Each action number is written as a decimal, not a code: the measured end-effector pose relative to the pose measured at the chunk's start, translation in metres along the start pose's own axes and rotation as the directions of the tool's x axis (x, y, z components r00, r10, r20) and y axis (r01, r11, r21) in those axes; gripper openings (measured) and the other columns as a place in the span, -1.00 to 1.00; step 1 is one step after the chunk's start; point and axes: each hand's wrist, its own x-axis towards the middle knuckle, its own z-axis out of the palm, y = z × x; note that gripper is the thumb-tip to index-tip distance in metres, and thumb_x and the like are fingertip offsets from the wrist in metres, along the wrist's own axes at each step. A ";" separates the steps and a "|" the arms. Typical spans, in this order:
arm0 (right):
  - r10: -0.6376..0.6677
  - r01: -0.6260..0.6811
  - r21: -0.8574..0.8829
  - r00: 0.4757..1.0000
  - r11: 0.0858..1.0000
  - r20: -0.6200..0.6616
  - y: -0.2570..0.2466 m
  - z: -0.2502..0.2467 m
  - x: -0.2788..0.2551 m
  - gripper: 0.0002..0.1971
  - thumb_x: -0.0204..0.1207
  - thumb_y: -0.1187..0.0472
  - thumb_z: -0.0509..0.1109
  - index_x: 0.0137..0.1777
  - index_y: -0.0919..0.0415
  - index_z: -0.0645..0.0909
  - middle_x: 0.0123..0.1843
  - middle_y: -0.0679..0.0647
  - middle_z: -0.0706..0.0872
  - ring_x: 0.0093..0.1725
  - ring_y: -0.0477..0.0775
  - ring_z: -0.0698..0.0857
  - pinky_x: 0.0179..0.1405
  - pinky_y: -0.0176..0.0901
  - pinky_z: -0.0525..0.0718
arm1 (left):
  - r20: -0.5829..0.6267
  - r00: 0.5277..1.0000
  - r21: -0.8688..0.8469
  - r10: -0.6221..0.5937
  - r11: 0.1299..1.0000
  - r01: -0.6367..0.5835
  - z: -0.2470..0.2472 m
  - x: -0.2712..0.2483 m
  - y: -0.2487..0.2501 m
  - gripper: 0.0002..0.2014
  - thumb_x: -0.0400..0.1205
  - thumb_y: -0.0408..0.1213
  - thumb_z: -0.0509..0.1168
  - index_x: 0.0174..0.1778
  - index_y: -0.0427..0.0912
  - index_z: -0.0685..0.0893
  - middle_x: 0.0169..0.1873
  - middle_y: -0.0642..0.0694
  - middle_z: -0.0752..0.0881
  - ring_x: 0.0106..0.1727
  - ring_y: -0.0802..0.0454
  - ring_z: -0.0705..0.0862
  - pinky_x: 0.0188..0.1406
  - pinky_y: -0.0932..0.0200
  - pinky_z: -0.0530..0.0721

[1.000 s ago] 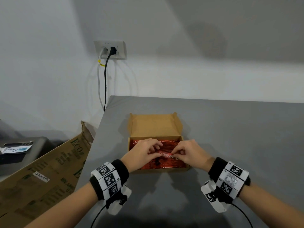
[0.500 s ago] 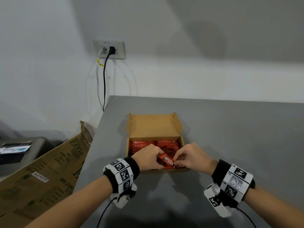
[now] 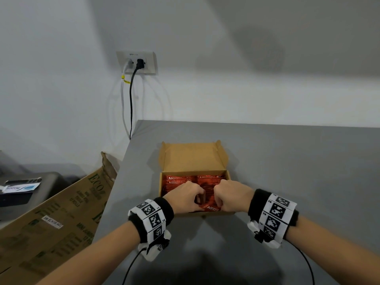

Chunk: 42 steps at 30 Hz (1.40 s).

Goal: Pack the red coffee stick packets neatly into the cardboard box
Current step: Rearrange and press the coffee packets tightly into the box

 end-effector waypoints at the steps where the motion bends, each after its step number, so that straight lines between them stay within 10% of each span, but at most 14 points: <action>1: 0.002 -0.001 -0.025 1.000 1.000 0.005 -0.001 0.000 0.001 -0.83 0.46 0.37 0.30 -0.12 0.25 0.74 -0.04 0.14 0.77 -0.04 0.20 0.69 -0.22 -0.16 0.51 | 0.007 1.000 -0.012 0.006 1.000 -0.006 -0.003 -0.001 0.000 -0.91 0.55 -0.35 0.37 -0.09 -0.27 0.73 -0.11 -0.12 0.76 -0.14 0.04 0.71 -0.23 0.37 0.55; 8: -0.027 0.029 -0.055 0.999 0.998 0.035 -0.006 -0.001 0.005 -0.81 0.48 0.40 0.28 -0.08 0.34 0.74 -0.03 0.22 0.76 -0.02 0.24 0.70 -0.05 -0.07 0.64 | 0.020 0.996 -0.138 0.082 0.987 -0.079 -0.014 -0.005 0.010 -0.89 0.52 -0.35 0.44 -0.10 -0.26 0.82 -0.13 -0.11 0.81 -0.15 0.10 0.74 -0.06 0.41 0.64; 16: -0.013 0.001 0.134 0.996 0.991 0.092 0.007 -0.009 0.002 -0.86 0.43 0.40 0.45 -0.04 0.36 0.78 -0.07 0.21 0.81 -0.09 0.13 0.75 -0.48 -0.59 0.48 | 0.089 0.994 -0.005 0.056 0.998 -0.056 -0.008 0.000 0.015 -0.89 0.53 -0.40 0.38 -0.13 -0.30 0.82 -0.15 -0.12 0.81 -0.17 0.05 0.73 -0.07 0.33 0.64; 24: -0.010 0.007 0.068 0.999 0.998 0.048 0.002 0.004 0.011 -0.82 0.39 0.45 0.29 -0.29 0.37 0.73 -0.20 0.24 0.78 -0.23 0.21 0.67 -0.11 -0.04 0.68 | 0.085 0.995 0.116 0.052 0.991 -0.062 -0.004 0.003 0.024 -0.88 0.50 -0.47 0.31 -0.23 -0.35 0.77 -0.25 -0.18 0.78 -0.38 0.04 0.58 -0.30 0.28 0.47; 35: -0.012 0.009 0.082 0.999 0.997 0.041 0.019 -0.001 -0.017 -0.83 0.36 0.26 0.38 -0.13 0.12 0.79 -0.15 0.00 0.81 -0.18 0.06 0.73 -0.18 -0.19 0.68 | 0.034 0.998 -0.075 0.059 0.996 -0.057 -0.007 -0.014 0.007 -0.80 0.53 -0.21 0.44 -0.02 -0.23 0.82 -0.06 -0.04 0.81 -0.13 0.16 0.73 -0.08 0.53 0.60; 42: -0.014 0.016 0.088 1.000 0.996 -0.019 0.024 0.011 -0.021 -0.77 0.39 0.15 0.51 0.04 0.12 0.74 -0.08 -0.02 0.80 -0.08 -0.04 0.75 -0.05 -0.22 0.66 | 0.042 0.989 0.067 0.143 0.987 -0.145 0.001 -0.014 0.007 -0.81 0.57 -0.26 0.38 0.04 -0.24 0.80 0.03 -0.08 0.75 -0.01 0.05 0.70 0.10 0.18 0.64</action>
